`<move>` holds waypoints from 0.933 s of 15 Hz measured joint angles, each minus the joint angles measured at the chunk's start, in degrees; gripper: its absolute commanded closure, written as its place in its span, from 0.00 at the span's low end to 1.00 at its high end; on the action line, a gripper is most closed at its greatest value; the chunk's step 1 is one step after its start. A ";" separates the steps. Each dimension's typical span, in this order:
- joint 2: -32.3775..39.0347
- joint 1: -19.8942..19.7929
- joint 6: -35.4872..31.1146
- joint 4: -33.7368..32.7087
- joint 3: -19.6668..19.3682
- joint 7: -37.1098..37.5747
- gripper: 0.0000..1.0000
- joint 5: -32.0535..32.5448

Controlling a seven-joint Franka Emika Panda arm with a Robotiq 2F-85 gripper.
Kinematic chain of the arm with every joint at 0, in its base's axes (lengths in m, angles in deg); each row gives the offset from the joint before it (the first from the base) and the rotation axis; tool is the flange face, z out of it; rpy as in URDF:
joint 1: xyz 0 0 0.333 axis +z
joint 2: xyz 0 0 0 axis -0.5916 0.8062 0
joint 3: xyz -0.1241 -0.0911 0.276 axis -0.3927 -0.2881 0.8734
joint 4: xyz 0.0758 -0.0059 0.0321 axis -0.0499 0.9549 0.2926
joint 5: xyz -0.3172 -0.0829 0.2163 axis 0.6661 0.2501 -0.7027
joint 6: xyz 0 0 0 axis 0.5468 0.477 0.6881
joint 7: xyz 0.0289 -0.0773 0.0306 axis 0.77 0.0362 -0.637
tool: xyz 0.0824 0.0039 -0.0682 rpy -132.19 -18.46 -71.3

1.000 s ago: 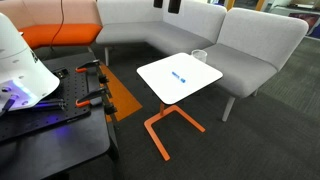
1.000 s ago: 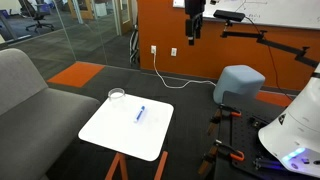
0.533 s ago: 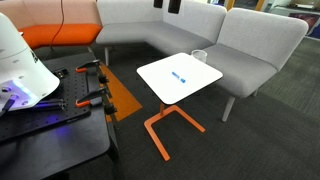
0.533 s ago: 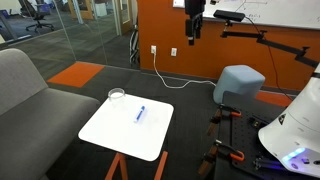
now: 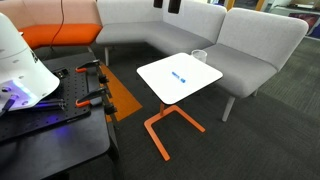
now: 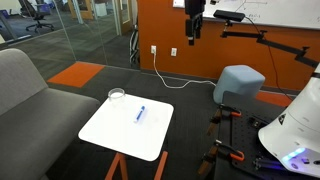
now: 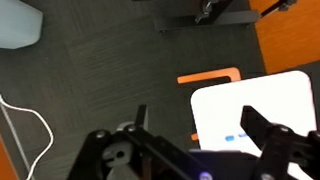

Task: Put the blue object in the glass cup

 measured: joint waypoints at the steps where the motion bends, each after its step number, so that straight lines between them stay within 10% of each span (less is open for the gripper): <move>1: 0.12 0.07 0.00 0.01 0.06 0.00 0.00 -0.01; 14: 21.99 7.38 -22.00 0.53 8.14 35.38 0.00 -13.86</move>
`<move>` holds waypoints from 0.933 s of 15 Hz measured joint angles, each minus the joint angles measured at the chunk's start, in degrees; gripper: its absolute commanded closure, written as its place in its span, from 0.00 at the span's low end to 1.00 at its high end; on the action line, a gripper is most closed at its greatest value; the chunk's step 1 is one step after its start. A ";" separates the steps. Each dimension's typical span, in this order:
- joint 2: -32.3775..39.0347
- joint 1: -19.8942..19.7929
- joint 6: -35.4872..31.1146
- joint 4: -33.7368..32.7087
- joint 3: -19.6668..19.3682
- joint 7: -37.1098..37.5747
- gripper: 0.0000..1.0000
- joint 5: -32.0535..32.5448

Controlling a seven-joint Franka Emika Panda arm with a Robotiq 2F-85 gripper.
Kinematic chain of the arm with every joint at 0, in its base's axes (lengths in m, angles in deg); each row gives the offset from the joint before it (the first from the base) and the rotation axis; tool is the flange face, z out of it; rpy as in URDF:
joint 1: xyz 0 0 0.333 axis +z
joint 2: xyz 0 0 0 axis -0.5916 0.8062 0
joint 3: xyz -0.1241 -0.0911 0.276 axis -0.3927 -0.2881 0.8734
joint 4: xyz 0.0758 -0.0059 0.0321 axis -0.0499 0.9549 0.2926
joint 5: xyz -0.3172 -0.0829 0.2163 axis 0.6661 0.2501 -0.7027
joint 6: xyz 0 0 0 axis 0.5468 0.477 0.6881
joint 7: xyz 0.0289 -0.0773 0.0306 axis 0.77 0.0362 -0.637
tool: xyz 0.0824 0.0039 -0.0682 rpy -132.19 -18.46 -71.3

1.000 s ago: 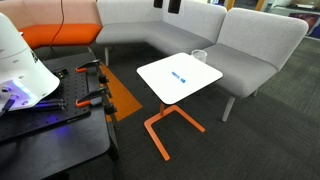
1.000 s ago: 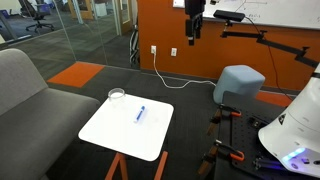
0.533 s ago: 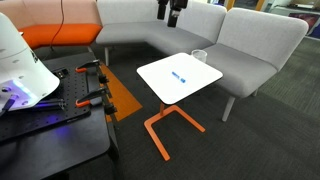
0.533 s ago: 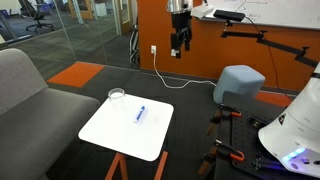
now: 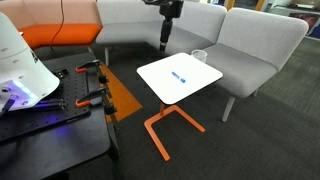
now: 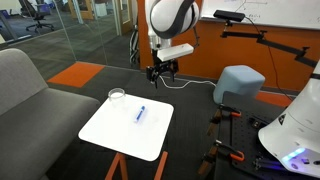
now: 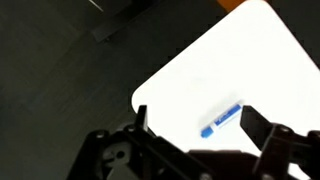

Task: Put the blue object in the glass cup

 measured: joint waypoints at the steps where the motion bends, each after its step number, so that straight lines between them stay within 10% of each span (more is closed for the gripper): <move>1: 1.97 0.17 -2.70 -0.04 0.00 1.99 0.00 -1.45; 14: 21.65 1.25 -20.86 -7.38 0.32 9.29 0.00 -20.05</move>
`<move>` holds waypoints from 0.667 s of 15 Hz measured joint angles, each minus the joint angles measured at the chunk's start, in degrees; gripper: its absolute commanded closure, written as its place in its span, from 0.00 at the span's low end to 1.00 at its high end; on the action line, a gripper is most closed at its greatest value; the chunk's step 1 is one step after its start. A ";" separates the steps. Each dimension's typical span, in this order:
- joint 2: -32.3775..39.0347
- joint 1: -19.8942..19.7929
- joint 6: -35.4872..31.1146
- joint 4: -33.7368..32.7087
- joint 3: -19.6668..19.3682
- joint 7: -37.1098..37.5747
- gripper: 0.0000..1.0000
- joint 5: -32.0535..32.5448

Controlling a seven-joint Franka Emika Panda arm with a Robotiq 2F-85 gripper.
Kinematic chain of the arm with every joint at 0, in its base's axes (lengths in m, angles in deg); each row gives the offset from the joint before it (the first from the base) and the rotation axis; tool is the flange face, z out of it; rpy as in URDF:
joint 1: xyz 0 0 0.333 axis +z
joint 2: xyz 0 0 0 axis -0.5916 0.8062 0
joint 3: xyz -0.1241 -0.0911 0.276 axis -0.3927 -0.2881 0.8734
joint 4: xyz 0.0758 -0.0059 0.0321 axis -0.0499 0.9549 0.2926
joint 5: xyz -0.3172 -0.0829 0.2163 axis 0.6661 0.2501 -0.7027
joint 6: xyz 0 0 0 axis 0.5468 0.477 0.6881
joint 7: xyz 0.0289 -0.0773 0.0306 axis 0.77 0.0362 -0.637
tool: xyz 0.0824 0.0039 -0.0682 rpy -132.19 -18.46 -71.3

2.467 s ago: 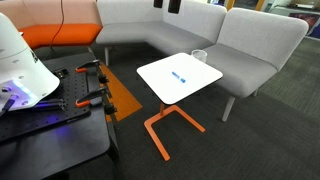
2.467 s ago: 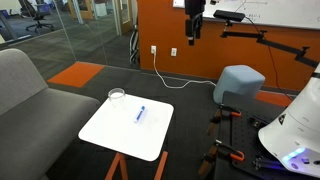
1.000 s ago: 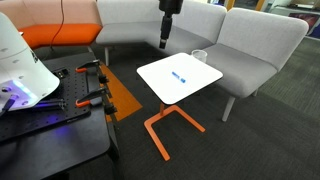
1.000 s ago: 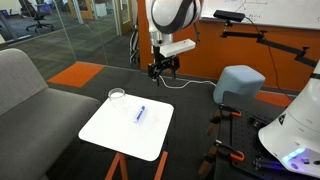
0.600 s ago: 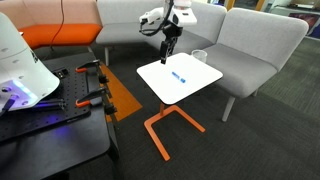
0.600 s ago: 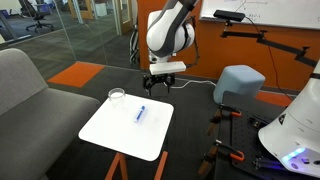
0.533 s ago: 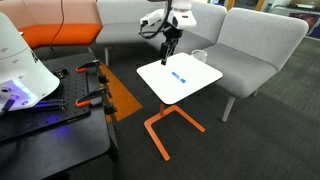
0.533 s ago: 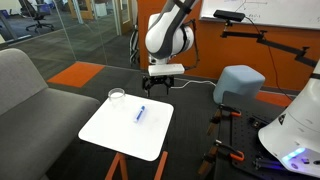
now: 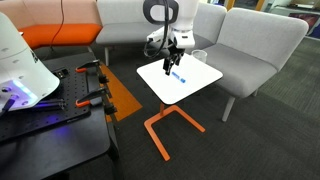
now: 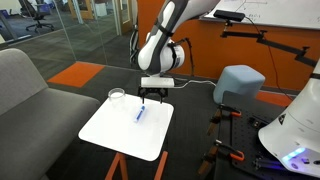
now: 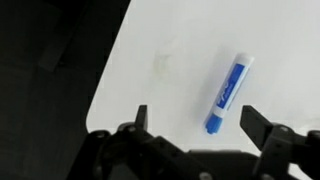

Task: Put the blue object in the glass cup

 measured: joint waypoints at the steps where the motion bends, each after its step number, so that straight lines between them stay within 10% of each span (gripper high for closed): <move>1: 1.67 0.26 -0.19 -1.09 -0.02 0.71 0.00 0.00; 7: 9.36 1.80 -0.90 -8.69 0.07 3.47 0.02 -1.61; 10: 11.86 1.82 -0.90 -11.90 -0.15 5.27 0.23 -2.27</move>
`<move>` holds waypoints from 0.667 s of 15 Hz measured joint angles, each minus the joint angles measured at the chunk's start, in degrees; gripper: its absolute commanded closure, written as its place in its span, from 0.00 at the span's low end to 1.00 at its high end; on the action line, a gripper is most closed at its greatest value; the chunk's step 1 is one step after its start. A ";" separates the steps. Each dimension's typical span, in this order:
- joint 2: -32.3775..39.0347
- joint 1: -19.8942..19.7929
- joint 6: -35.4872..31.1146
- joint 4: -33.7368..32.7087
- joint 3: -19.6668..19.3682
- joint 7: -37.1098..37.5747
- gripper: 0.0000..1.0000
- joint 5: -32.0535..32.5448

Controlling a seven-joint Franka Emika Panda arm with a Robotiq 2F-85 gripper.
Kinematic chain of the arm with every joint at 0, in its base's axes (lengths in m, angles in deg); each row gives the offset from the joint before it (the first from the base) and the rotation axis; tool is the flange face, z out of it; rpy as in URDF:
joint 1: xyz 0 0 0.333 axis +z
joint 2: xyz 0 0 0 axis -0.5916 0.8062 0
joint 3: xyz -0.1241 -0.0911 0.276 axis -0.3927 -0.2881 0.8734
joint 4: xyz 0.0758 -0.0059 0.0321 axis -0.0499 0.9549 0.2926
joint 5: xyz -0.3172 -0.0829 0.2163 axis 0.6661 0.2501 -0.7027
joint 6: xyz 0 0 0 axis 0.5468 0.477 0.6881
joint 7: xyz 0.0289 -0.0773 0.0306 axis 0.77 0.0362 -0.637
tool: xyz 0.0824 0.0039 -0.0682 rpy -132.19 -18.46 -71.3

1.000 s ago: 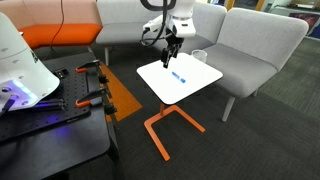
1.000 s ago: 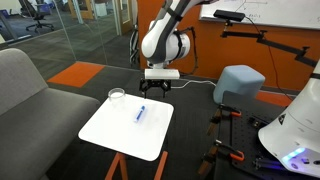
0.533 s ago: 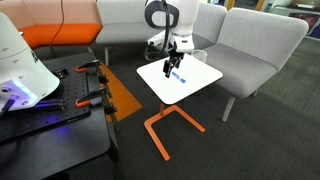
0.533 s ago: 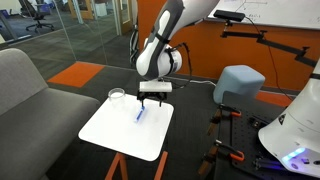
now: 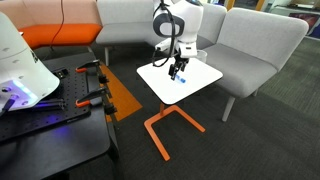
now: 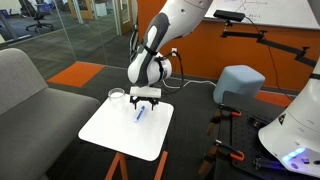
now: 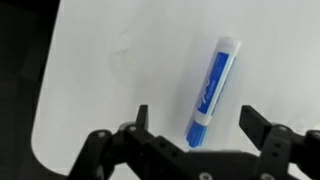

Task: Put the blue object in the glass cup

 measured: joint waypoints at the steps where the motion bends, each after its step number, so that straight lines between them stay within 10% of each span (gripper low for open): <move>1: 0.83 0.00 0.00 -0.96 -0.17 0.86 0.31 -0.11; 10: 4.68 0.15 0.07 -6.39 -0.64 3.14 0.99 -0.23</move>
